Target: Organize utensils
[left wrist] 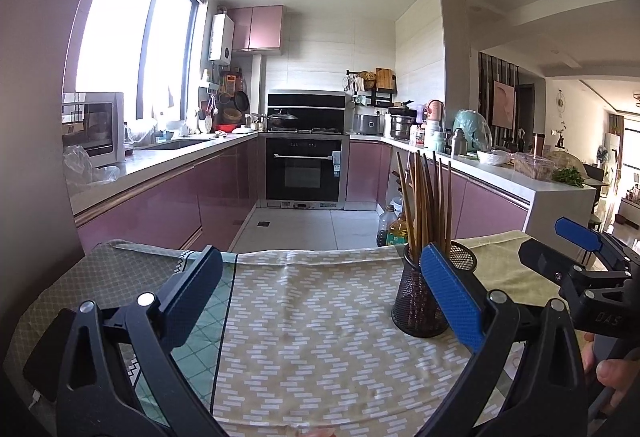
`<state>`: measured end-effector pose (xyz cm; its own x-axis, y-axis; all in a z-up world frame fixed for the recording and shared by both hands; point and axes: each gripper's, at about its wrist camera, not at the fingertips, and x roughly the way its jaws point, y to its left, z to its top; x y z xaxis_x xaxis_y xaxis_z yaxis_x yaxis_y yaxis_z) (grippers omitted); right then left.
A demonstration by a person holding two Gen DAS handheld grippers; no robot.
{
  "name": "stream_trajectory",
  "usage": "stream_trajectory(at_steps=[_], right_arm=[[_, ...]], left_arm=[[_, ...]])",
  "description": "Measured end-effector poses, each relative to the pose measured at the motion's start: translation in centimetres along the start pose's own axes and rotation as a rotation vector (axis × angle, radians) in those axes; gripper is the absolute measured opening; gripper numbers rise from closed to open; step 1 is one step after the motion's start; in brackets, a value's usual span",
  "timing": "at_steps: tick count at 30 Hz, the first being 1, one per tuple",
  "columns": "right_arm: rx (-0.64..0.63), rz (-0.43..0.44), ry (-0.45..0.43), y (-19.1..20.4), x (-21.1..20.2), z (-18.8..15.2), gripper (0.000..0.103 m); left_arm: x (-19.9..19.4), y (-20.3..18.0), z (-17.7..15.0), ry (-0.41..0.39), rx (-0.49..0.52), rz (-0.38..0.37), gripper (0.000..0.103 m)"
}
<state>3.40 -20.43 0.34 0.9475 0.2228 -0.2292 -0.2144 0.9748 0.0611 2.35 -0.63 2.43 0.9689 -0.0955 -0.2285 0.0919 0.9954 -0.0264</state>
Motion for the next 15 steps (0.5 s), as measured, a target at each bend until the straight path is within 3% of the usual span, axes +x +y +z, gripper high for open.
stream_trajectory(at_steps=[15], right_arm=[[0.004, -0.013, -0.018, 0.02, -0.11, 0.20, 0.096]], left_arm=[[-0.63, -0.66, -0.01, -0.025, 0.010, 0.014, 0.098]])
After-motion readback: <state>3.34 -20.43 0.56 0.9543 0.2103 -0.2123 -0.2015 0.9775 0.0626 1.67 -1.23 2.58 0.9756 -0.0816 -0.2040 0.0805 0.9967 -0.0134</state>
